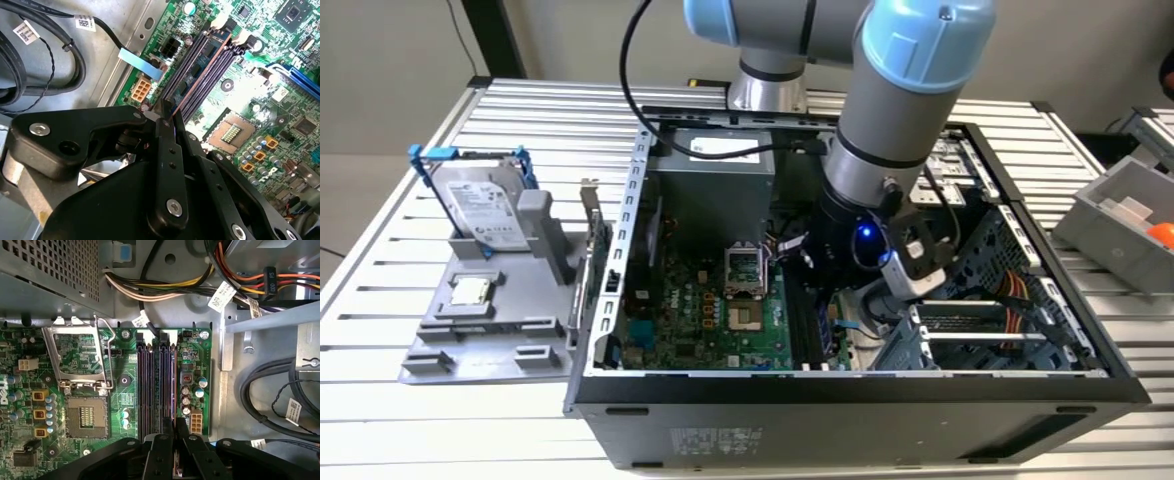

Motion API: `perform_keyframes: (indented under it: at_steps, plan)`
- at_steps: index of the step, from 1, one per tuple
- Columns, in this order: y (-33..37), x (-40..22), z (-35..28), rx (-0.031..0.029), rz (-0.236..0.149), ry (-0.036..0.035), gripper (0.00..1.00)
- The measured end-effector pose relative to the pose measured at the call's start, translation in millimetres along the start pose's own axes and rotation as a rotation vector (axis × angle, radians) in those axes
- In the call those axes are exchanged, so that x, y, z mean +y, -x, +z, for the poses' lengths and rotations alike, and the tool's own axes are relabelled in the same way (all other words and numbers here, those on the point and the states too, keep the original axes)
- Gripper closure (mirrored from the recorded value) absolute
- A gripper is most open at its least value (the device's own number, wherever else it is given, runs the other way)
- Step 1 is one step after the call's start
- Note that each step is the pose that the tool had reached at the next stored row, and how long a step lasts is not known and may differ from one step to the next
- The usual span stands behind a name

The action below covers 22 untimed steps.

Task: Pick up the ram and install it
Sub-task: 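Insert the ram into the slot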

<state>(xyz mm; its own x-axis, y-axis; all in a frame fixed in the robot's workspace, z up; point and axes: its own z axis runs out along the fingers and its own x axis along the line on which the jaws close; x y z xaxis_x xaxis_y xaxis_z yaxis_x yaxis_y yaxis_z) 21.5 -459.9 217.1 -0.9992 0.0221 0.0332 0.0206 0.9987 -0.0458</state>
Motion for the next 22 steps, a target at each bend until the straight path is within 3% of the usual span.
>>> perform_keyframes:
  at_steps: [22]
  plan:
    - [0.0,2.0,3.3,0.0001,0.0,0.0,1.0]
